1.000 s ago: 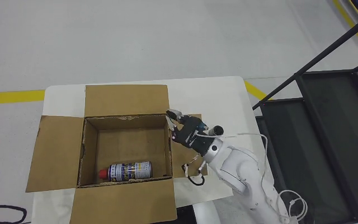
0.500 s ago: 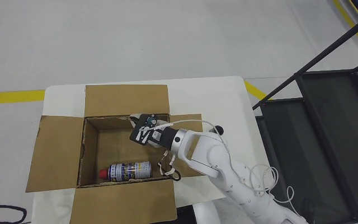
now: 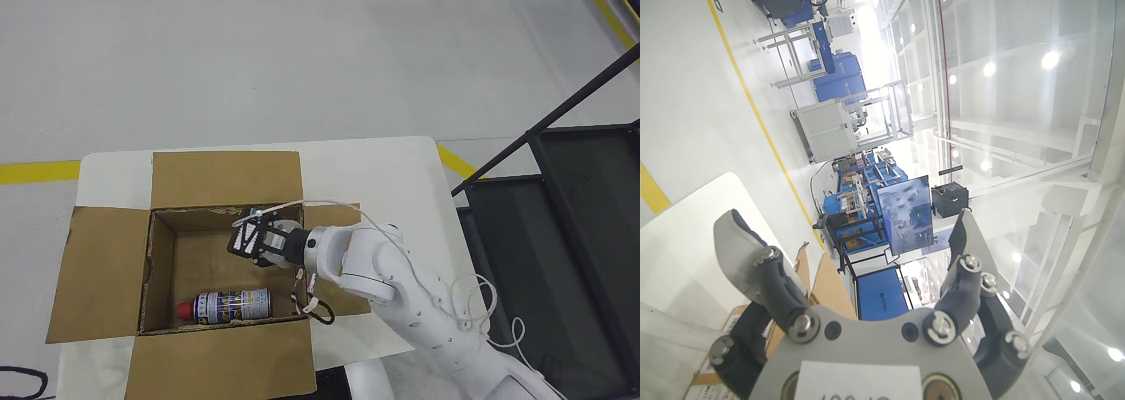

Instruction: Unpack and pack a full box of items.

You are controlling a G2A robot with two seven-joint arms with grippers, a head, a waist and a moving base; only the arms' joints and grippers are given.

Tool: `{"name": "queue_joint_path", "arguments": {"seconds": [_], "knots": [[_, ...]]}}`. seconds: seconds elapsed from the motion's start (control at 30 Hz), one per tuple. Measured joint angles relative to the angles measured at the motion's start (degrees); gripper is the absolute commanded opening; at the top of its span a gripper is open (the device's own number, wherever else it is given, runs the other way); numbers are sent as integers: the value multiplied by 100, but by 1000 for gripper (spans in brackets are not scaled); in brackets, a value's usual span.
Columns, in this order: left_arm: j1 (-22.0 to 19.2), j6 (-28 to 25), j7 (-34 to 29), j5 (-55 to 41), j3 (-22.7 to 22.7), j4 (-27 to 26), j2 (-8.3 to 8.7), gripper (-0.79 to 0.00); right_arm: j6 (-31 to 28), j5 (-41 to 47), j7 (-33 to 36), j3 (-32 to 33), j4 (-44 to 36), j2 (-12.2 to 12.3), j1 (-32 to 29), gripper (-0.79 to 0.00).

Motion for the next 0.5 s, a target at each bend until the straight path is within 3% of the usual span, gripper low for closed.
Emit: {"name": "queue_joint_path", "arguments": {"seconds": [0.03, 0.1, 0.13, 0.3, 0.5], "knots": [[0, 0, 0, 0, 0, 0, 0, 0, 33, 80, 96, -22, 34, -8, 62, -339], [0, 0, 0, 0, 0, 0, 0, 0, 65, 191, 204, -86, 98, -22, 148, -68], [0, 0, 0, 0, 0, 0, 0, 0, 81, 251, 265, -136, 134, -33, 205, 0], [0, 0, 0, 0, 0, 0, 0, 0, 61, 576, 600, -314, 227, -63, 420, 0], [0, 0, 0, 0, 0, 0, 0, 0, 185, 1169, 1510, -515, 152, -99, 762, 0]]}}
